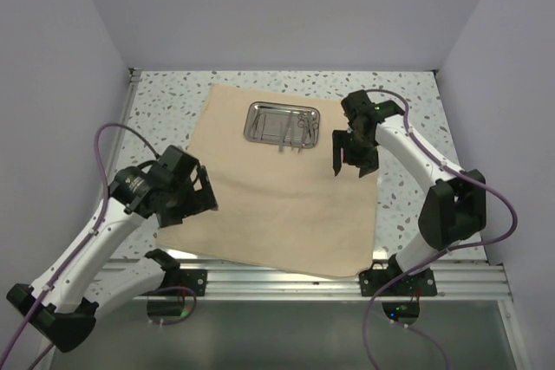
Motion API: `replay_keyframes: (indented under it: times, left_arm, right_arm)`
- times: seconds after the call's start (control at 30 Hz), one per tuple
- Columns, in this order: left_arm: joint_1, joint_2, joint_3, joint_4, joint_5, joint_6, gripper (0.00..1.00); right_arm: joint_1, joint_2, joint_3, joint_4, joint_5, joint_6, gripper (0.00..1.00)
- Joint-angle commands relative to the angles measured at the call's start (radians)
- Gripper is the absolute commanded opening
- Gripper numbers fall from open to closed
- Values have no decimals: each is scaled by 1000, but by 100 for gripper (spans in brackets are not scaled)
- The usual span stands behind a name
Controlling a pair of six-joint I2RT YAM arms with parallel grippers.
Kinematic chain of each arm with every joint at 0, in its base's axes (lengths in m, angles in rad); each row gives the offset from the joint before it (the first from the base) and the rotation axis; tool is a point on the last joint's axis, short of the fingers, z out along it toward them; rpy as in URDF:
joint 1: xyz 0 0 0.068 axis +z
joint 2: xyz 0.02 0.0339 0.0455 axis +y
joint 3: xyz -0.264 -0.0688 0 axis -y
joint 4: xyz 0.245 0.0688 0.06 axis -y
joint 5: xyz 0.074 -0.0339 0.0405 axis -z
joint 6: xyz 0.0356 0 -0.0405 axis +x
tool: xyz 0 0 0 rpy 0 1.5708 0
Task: Open and lay out the surgical kit
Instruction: Open the surgical kit at the center of the board, then smooth out the surgical kit at the center of the board.
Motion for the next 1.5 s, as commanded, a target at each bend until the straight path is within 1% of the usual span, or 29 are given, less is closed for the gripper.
replay_keyframes:
  times: [0.0, 0.03, 0.07, 0.1, 0.13, 0.17, 0.2, 0.23, 0.27, 0.3, 0.33, 0.4, 0.47, 0.5, 0.57, 0.6, 0.77, 0.9, 0.93, 0.97, 1.03, 1.1, 1.2, 1.27, 1.3, 1.33, 1.37, 1.47]
  left_arm:
    - [-4, 92, 208, 38, -133, 36, 100]
    - [-2, 148, 245, 43, -187, 47, 100]
    - [-2, 172, 291, 61, -205, 67, 100]
    - [-1, 196, 307, 115, -225, 123, 100]
    - [5, 244, 321, 142, -228, 155, 100]
    - [16, 270, 333, 203, -224, 230, 100]
    - [56, 298, 338, 228, -198, 264, 100]
    - [85, 346, 339, 250, -178, 294, 100]
    - [123, 368, 338, 302, -152, 353, 100]
    - [204, 397, 336, 328, -105, 380, 100]
    - [238, 408, 333, 356, -91, 404, 100]
    - [324, 439, 328, 437, -66, 469, 100]
    - [363, 465, 324, 503, -72, 533, 100]
    - [395, 479, 322, 521, -78, 548, 100]
    - [432, 531, 313, 581, -71, 590, 100]
    - [470, 567, 311, 598, -49, 598, 100]
    - [582, 678, 308, 742, 60, 628, 100]
    - [602, 766, 333, 822, 84, 656, 99]
    - [604, 805, 351, 831, 107, 662, 99]
    - [608, 825, 359, 851, 117, 668, 99]
    - [613, 876, 370, 882, 158, 667, 98]
    - [617, 922, 373, 939, 199, 661, 98]
    - [617, 995, 408, 965, 230, 650, 97]
    - [617, 1028, 443, 973, 239, 647, 97]
    - [617, 1058, 453, 976, 249, 647, 96]
    - [617, 1074, 477, 980, 256, 645, 96]
    - [617, 1089, 489, 983, 262, 645, 96]
    - [617, 1155, 548, 976, 279, 634, 96]
  right_arm:
    - [-8, -10, 78, 71, 90, 42, 71]
    - [-28, -2, 88, 91, 99, 50, 71]
    - [-43, 5, 106, 101, 109, 59, 71]
    - [-63, 11, 112, 112, 112, 65, 71]
    - [-115, 22, 117, 134, 107, 71, 71]
    - [-151, 42, 123, 146, 93, 90, 71]
    - [-184, 56, 121, 160, 64, 100, 71]
    - [-250, 70, 120, 186, 47, 110, 71]
    - [-273, 106, 141, 191, 46, 117, 71]
    - [-289, 123, 157, 197, 64, 114, 71]
    - [-306, 143, 202, 198, 76, 108, 71]
    - [-315, 214, 250, 194, 102, 91, 71]
    - [-321, 267, 317, 188, 109, 88, 71]
    - [-324, 319, 341, 181, 113, 90, 71]
    - [-332, 363, 399, 178, 124, 99, 71]
    - [-333, 402, 416, 181, 127, 99, 71]
    - [-355, 524, 525, 198, 185, 97, 71]
    - [-363, 631, 614, 194, 207, 101, 71]
    - [-363, 654, 665, 174, 217, 101, 70]
    - [-363, 698, 692, 166, 221, 94, 70]
    - [-363, 732, 751, 152, 225, 90, 70]
    - [-363, 775, 778, 151, 218, 85, 69]
    - [-363, 817, 809, 161, 205, 81, 65]
    - [-363, 832, 819, 177, 193, 84, 51]
    - [-363, 852, 822, 181, 184, 84, 40]
    - [-363, 861, 839, 192, 158, 91, 15]
    - [-363, 875, 851, 195, 144, 96, 0]
    - [-363, 926, 910, 212, 103, 119, 0]
